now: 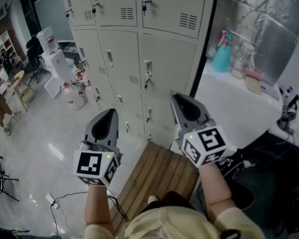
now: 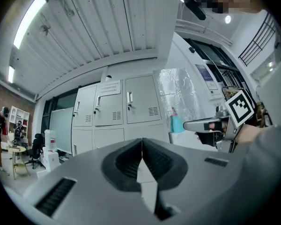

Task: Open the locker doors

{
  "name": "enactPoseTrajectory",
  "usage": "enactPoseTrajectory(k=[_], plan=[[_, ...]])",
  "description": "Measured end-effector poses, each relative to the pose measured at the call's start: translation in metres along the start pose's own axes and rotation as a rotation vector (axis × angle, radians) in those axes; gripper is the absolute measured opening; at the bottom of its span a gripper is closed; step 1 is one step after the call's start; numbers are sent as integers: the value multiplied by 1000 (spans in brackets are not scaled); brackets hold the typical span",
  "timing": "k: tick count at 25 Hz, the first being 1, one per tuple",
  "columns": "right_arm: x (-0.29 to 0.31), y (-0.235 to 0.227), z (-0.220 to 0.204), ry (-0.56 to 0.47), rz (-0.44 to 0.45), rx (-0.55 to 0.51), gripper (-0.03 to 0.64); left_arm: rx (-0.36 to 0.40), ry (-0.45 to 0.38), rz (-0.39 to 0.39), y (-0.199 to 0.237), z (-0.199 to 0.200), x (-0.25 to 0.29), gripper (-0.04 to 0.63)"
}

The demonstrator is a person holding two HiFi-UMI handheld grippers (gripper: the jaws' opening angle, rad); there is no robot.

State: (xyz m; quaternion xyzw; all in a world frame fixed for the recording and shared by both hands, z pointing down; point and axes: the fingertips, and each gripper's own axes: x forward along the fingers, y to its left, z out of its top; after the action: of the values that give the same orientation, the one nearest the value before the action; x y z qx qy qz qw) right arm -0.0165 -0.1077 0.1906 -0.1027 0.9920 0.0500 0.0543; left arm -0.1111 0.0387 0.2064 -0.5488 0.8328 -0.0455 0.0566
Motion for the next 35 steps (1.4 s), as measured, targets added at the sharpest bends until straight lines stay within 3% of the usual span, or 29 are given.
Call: enactPoseTrajectory(k=[3, 6, 9, 20, 35], plan=[[19, -3, 7, -11, 14, -12, 8, -13, 1, 7, 12, 2, 7, 6], [45, -6, 19, -40, 36, -38, 75, -28, -1, 22, 26, 6, 15, 6], [73, -13, 32, -80, 52, -39, 94, -22, -6, 58, 42, 11, 24, 6], [164, -56, 77, -189, 83, -54, 112, -12, -37, 154, 82, 42, 92, 6], [266, -101, 145, -278, 51, -108, 124, 27, -84, 199, 111, 86, 155, 6]])
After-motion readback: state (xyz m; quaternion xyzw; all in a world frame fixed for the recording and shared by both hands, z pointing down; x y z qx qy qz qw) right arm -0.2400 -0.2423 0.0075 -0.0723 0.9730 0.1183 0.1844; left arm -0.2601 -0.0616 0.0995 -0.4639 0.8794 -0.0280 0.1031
